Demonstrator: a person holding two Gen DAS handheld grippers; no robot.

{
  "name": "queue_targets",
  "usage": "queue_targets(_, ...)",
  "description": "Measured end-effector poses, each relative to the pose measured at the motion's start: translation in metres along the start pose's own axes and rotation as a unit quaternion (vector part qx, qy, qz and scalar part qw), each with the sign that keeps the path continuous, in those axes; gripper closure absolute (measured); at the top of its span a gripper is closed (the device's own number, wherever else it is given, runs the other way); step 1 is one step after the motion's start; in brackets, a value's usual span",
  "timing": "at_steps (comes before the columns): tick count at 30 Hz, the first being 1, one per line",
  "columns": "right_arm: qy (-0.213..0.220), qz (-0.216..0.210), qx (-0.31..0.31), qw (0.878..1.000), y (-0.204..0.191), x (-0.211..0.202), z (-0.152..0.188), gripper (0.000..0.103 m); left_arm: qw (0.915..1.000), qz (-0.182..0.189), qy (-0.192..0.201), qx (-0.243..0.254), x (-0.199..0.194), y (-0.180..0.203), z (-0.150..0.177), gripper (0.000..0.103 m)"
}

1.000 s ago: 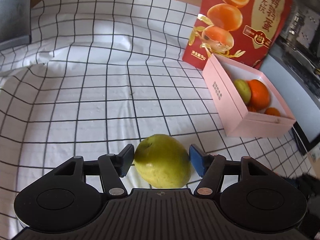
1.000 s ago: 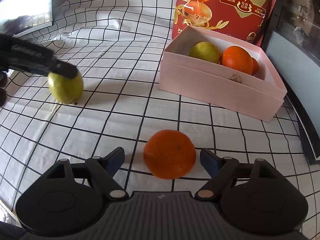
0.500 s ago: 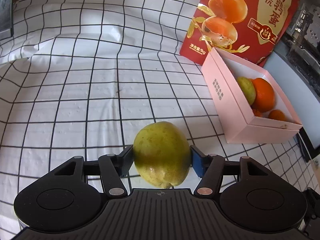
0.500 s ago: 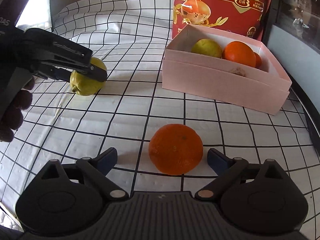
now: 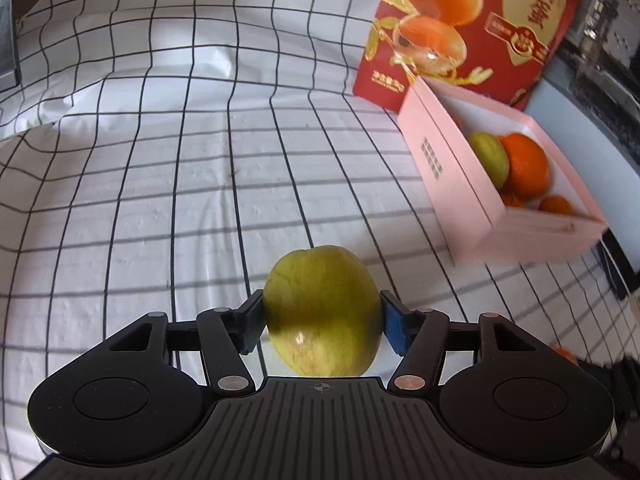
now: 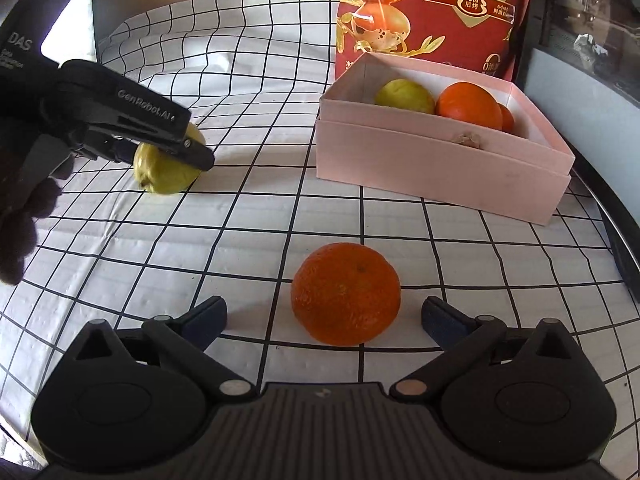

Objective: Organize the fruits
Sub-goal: 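Hold the green pear in the left tool while the right tool grasps a tangerine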

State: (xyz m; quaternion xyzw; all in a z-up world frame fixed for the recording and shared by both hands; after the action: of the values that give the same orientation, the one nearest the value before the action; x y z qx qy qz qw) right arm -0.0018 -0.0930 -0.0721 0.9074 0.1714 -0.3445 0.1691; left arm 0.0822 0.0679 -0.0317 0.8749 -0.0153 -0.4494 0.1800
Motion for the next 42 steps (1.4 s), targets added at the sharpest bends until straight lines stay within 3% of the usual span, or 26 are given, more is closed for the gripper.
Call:
queue_targets(12, -0.015, -0.020, -0.014, 1.000, 0.004, -0.001, -0.002, 0.001, 0.9980, 0.044, -0.044, 0.011, -0.042, 0.025, 0.056, 0.038)
queue_targets(21, -0.035, 0.000, 0.007, 0.999, 0.038, -0.011, 0.019, 0.005, 0.9971, 0.045, -0.060, 0.015, -0.037, 0.031, 0.065, 0.038)
queue_targets(27, -0.042, 0.036, 0.016, 0.998, 0.056, -0.021, 0.032, 0.005, 0.9966, 0.043, -0.069, 0.013, -0.032, 0.031, 0.068, 0.038)
queue_targets(35, -0.024, 0.007, 0.016, 1.000, 0.040, -0.018, 0.021, 0.006, 0.9965, 0.046, -0.068, 0.010, -0.031, 0.031, 0.067, 0.038)
queue_targets(38, -0.021, -0.008, 0.016, 1.000, 0.030, -0.010, 0.012, 0.010, 0.9965, 0.047, -0.069, 0.006, -0.031, 0.030, 0.066, 0.038)
queue_targets(42, -0.021, -0.021, 0.000, 1.000, 0.016, -0.005, 0.004, 0.023, 0.9965, 0.048, -0.069, 0.002, -0.031, 0.029, 0.067, 0.038)
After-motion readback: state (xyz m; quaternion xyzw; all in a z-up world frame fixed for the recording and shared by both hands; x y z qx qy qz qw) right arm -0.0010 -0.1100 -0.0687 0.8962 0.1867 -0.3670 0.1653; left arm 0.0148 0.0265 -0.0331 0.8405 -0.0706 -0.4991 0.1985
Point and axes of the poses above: each gripper's, at about its wrist camera, not at the fingertips, and x roughly the way its jaws point, y to its right, z to its underside, the point moved 7 cm from there along x, roughly the way its jaws point, and after that the axes turned 15 degrees about -x, right-handed, at the moved point
